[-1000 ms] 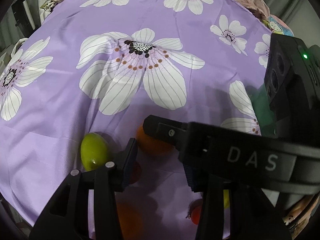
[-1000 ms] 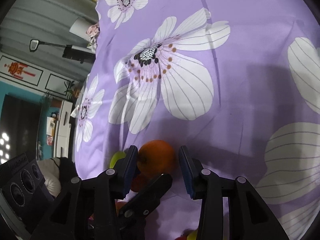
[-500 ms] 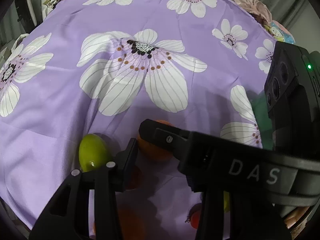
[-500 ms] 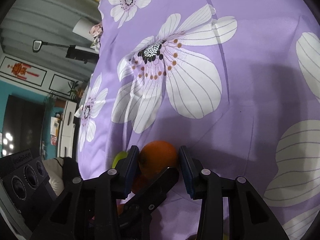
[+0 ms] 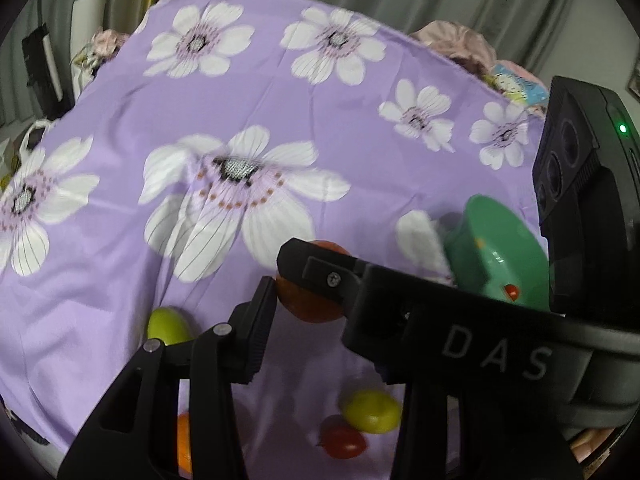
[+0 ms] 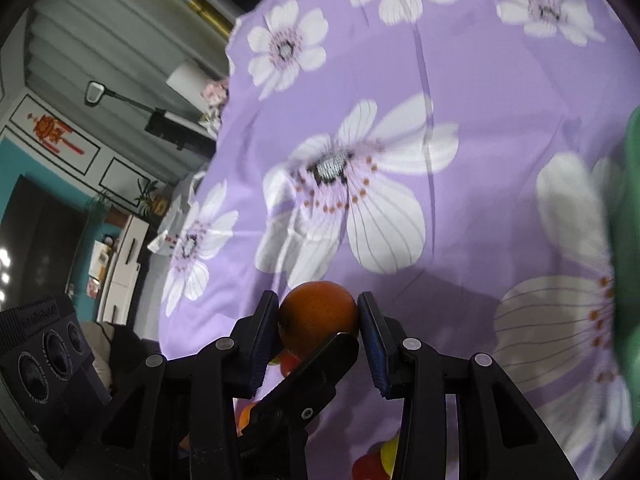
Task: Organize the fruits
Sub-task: 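Lift the mandarin orange with the right gripper and carry it over the green bowl, then lower the orange into the green bowl and open the right gripper, then raise both open grippers away from the green bowl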
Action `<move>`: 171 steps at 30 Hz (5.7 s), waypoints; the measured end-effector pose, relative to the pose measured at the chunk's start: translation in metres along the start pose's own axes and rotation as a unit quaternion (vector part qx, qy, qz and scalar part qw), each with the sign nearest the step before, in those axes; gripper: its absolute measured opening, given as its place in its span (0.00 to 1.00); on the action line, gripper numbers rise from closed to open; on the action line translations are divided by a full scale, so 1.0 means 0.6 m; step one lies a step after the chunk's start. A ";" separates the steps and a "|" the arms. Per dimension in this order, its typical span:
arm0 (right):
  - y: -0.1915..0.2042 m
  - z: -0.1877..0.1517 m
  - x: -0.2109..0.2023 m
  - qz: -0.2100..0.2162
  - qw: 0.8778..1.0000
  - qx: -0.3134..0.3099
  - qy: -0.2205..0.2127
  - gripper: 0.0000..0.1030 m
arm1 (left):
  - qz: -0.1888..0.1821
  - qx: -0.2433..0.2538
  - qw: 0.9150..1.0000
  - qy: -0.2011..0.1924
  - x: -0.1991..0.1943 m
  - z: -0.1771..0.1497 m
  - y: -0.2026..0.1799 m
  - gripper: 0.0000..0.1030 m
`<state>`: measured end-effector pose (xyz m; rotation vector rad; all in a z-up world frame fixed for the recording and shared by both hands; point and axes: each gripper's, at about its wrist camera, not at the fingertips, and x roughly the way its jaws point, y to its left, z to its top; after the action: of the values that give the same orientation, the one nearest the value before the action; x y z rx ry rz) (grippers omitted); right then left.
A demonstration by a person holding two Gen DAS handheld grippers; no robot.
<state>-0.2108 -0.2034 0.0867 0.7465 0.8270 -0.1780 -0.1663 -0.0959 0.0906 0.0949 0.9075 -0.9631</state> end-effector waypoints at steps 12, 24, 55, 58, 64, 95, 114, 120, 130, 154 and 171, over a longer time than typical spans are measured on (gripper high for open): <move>-0.026 0.010 -0.146 -0.015 0.994 0.009 -0.106 0.42 | -0.047 0.077 0.994 -0.053 -0.037 0.027 -0.129 0.41; -0.118 0.007 -0.249 -0.037 0.982 0.070 -0.174 0.42 | -0.098 0.134 0.985 -0.054 -0.007 0.028 -0.256 0.41; -0.282 -0.008 -0.270 -0.129 0.962 0.193 -0.144 0.42 | -0.190 0.143 0.969 0.072 0.139 0.002 -0.345 0.41; -0.284 -0.008 -0.266 -0.141 0.961 0.195 -0.134 0.42 | -0.196 0.140 0.967 0.084 0.147 0.002 -0.344 0.41; -0.289 -0.005 -0.259 -0.147 0.961 0.200 -0.121 0.42 | -0.196 0.136 0.966 0.098 0.156 0.003 -0.343 0.41; -0.288 -0.003 -0.242 -0.188 0.957 0.198 -0.101 0.42 | -0.180 0.136 0.966 0.124 0.188 -0.001 -0.337 0.41; -0.296 0.000 -0.243 -0.226 0.947 0.203 -0.101 0.42 | -0.160 0.120 0.976 0.089 0.179 -0.006 -0.331 0.39; -0.298 -0.001 -0.247 -0.231 0.944 0.207 -0.108 0.45 | -0.156 0.113 0.978 0.079 0.180 -0.006 -0.329 0.40; -0.297 -0.003 -0.255 -0.247 0.939 0.210 -0.115 0.46 | -0.103 0.127 0.983 0.080 0.191 -0.014 -0.337 0.37; -0.293 -0.006 -0.259 -0.254 0.938 0.203 -0.120 0.46 | -0.139 0.153 0.976 0.072 0.188 -0.020 -0.340 0.40; -0.267 -0.027 -0.323 -0.224 0.941 0.186 -0.176 0.46 | -0.217 0.078 0.968 0.101 0.105 -0.062 -0.335 0.48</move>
<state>-0.4189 -0.3365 0.1343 0.8365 0.6134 -0.8717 -0.3229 -0.2411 0.0840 0.1325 1.0625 -1.4533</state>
